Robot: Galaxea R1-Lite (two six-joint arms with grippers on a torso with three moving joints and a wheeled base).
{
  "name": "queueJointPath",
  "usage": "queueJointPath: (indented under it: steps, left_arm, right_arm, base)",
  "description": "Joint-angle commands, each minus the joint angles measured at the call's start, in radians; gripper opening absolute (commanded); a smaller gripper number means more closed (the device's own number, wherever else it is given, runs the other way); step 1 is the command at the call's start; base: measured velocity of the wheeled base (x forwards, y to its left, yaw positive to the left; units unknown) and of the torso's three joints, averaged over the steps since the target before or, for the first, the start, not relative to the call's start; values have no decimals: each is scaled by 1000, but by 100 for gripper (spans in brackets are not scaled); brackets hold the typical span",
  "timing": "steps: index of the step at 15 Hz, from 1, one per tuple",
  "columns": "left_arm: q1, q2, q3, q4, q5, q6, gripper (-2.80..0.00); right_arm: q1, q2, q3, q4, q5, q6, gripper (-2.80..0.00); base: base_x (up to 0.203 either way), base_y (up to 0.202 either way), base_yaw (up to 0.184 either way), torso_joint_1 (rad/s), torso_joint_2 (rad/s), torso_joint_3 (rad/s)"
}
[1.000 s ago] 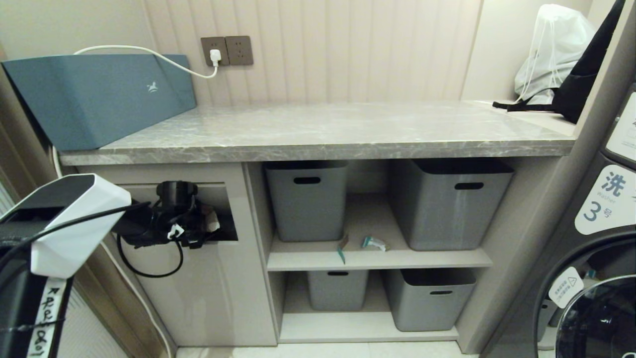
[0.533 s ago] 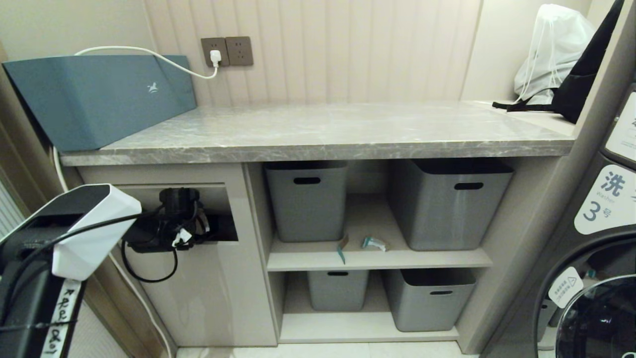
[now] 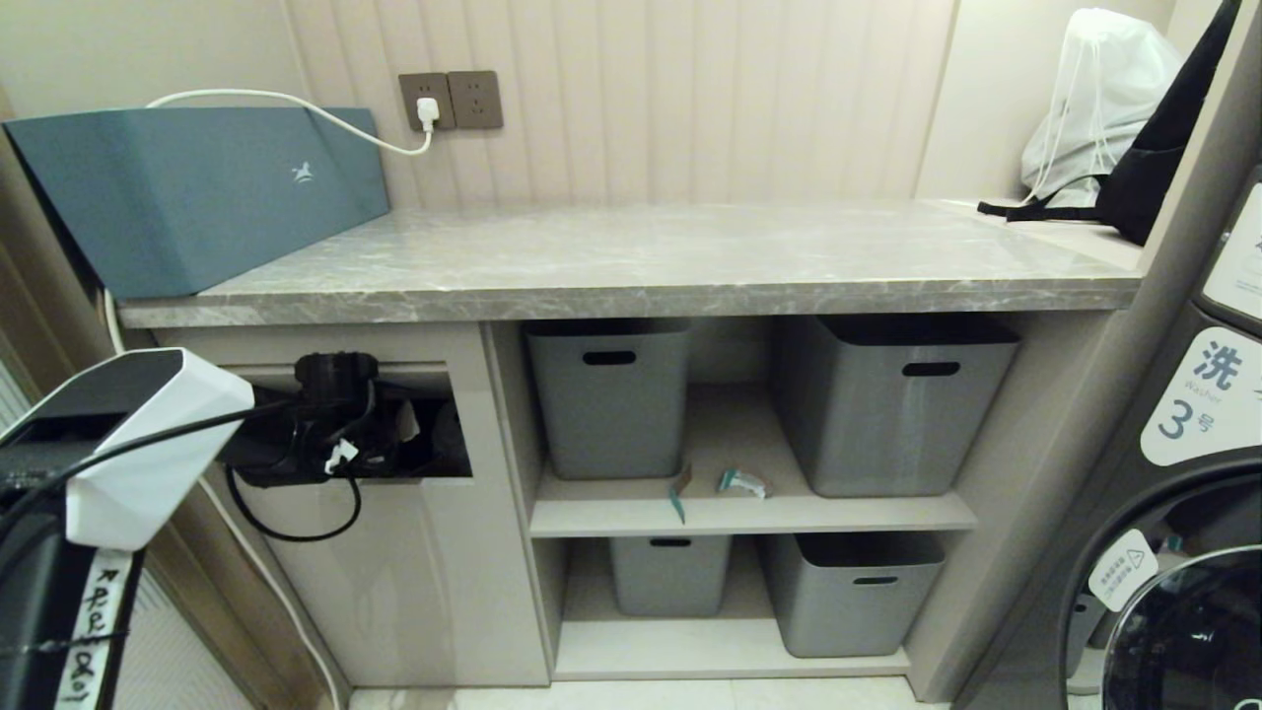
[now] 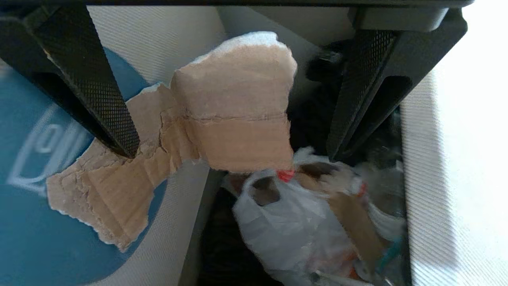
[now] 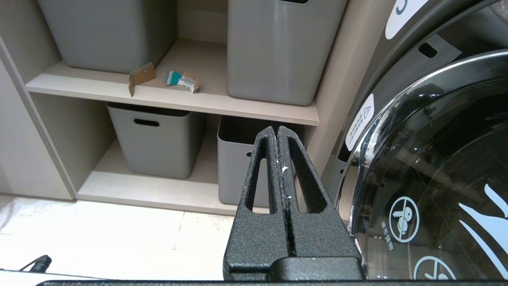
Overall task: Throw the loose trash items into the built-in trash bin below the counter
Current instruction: Put the garbage in the trash can
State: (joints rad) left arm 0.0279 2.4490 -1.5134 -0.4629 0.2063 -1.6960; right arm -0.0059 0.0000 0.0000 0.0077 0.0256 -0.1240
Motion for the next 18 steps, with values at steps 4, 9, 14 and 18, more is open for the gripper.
queueJointPath:
  steps: [4,9,14,18]
  left_arm:
    - [31,-51,7,-3,-71,-284,0]
    - [35,-55,43,7,-98,-349,0]
    - [32,-85,77,58,-32,-279,0]
    - [29,-215,273,54,2,-296,-43]
  right_arm:
    - [0,2,0,0,0,-2,-280]
    - [0,2,0,0,2,-14,-280]
    - [0,2,0,0,2,-14,-280]
    - [0,2,0,-2,0,-9,-280]
  base:
    - [0,0,0,0,0,0]
    - [0,0,0,0,0,0]
    - [0,0,0,0,0,0]
    - [0,0,0,0,0,0]
